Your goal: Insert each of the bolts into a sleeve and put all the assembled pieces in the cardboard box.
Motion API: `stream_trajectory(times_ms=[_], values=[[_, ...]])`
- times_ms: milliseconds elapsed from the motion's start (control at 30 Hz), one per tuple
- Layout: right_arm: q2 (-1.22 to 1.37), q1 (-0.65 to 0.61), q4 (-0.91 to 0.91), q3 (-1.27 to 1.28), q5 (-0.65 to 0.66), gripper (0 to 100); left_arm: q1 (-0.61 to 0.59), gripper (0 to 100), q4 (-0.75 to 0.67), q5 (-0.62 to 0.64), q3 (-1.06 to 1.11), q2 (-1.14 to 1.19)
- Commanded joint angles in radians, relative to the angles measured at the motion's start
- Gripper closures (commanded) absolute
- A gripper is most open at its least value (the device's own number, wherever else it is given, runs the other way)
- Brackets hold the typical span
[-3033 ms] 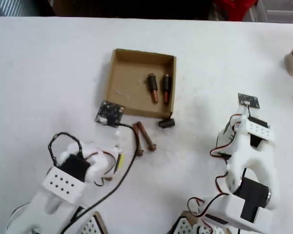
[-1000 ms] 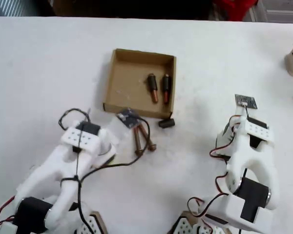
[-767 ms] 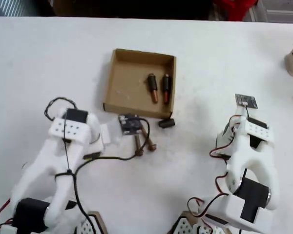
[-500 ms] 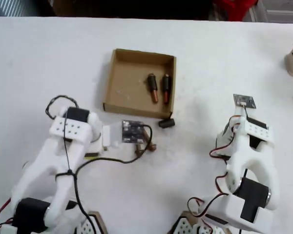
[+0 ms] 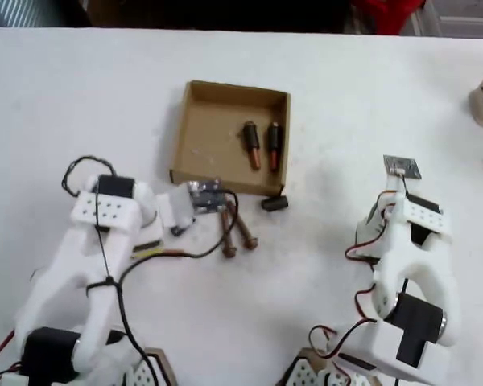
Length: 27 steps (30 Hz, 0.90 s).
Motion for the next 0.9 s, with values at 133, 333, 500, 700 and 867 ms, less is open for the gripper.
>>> stream_trajectory(times_ms=[133, 333, 500, 700, 867], values=[[-0.007, -0.013, -0.008, -0.005, 0.011, 98.2, 0.018, 86, 0.008, 0.675, -0.041, -0.008], [-0.007, -0.013, -0.008, -0.005, 0.011, 98.2, 0.021, 96, 0.040, 0.821, -0.012, -0.008], [-0.007, -0.015, -0.010, -0.005, 0.011, 98.2, 0.024, 98, -0.003, 0.818, 0.063, -0.010], [-0.007, -0.028, -0.021, -0.005, 0.012, 98.2, 0.024, 98, -0.132, 0.818, 0.245, -0.180], [-0.007, -0.028, -0.021, -0.005, 0.012, 98.2, 0.016, 98, -0.130, 0.825, 0.275, -0.272]])
